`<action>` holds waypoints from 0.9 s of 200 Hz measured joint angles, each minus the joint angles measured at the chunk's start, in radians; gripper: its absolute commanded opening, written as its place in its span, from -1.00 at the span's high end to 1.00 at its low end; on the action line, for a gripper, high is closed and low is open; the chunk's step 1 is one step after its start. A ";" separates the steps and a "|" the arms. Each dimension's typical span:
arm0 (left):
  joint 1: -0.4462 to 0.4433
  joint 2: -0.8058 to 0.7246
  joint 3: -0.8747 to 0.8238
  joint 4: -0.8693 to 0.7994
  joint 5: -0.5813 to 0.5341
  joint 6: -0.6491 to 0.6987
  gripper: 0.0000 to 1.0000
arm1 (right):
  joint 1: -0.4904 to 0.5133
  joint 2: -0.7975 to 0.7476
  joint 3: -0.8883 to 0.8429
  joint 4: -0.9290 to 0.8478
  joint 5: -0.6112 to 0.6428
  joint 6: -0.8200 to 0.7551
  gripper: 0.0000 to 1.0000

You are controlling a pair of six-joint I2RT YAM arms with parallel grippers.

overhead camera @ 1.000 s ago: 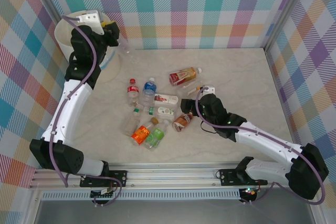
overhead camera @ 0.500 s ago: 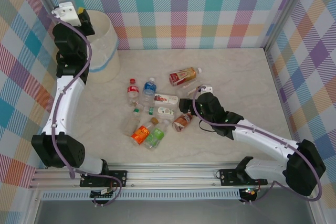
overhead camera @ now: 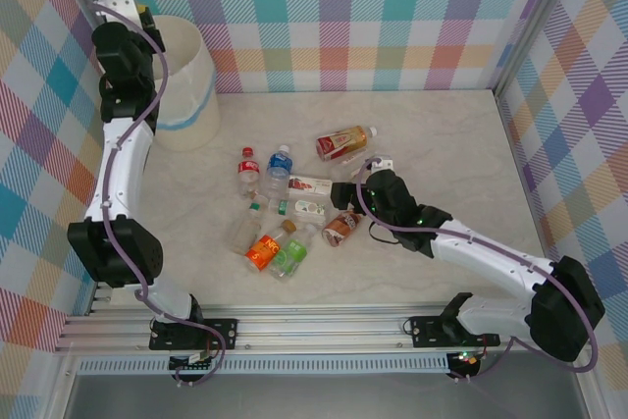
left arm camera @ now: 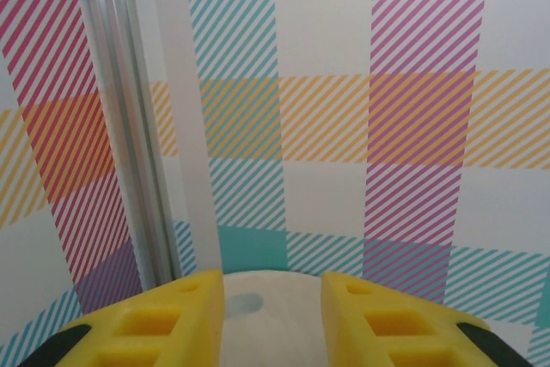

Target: Put the plastic bottles in the bin

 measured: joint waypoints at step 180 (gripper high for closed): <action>0.086 0.239 0.151 -0.266 0.155 -0.237 -0.01 | 0.000 0.024 0.030 -0.047 -0.034 0.000 -0.99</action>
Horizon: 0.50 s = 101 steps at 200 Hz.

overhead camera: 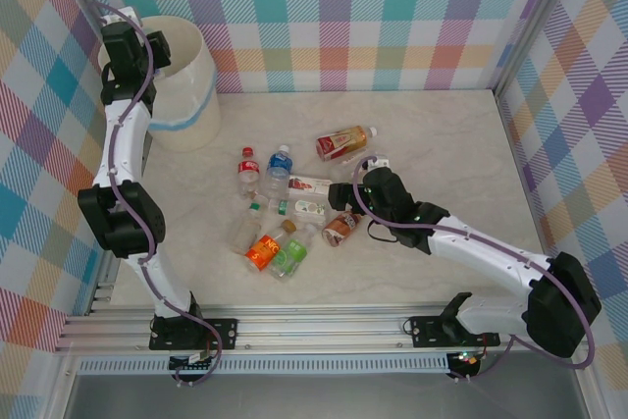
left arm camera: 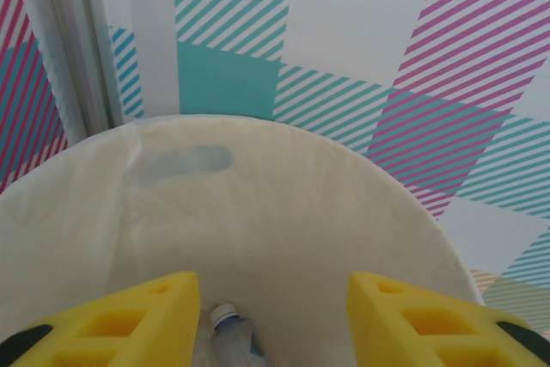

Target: Put the plastic bottles in the bin

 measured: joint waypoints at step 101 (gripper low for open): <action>-0.070 -0.119 -0.093 0.001 0.117 -0.193 -1.00 | 0.000 0.019 0.002 -0.013 0.001 0.000 -0.99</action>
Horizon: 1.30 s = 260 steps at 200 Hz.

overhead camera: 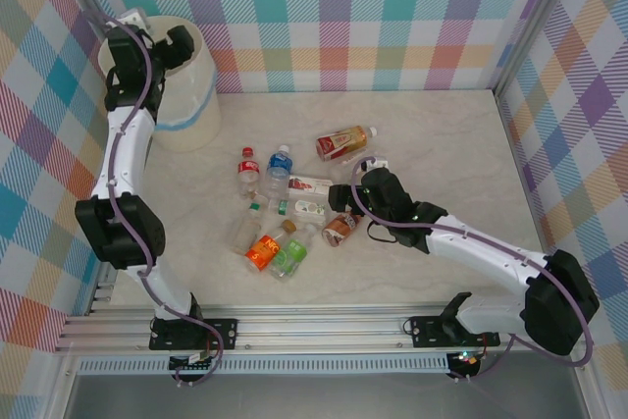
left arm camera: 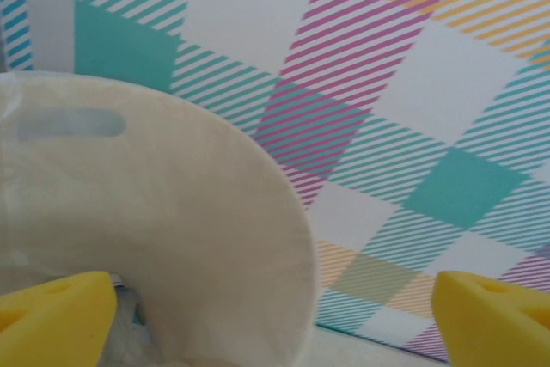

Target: Put the plastic bottles in the bin

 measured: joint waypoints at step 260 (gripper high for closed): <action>-0.378 -0.285 -0.646 -0.261 -0.106 -0.096 -1.00 | 0.000 -0.036 -0.034 0.100 0.079 -0.003 -0.99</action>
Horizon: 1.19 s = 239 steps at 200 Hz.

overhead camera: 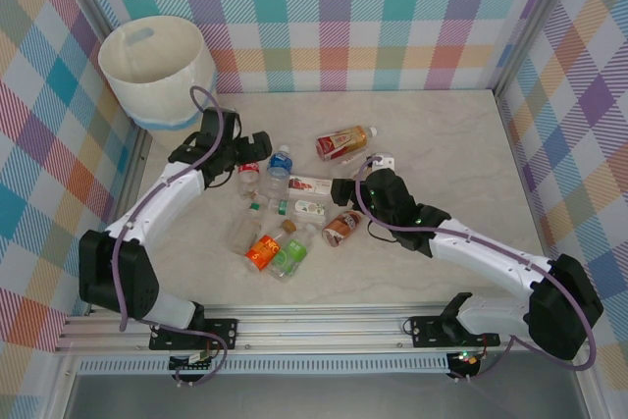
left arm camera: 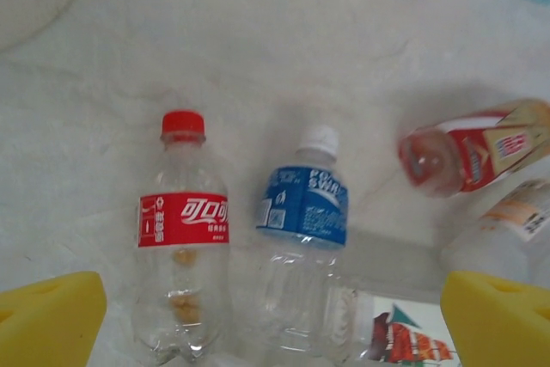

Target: Put the plastic bottles in the bin

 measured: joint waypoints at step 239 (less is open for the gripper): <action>0.079 0.427 0.107 0.000 0.103 0.084 -0.05 | 0.000 -0.085 -0.044 -0.054 0.027 0.030 -0.99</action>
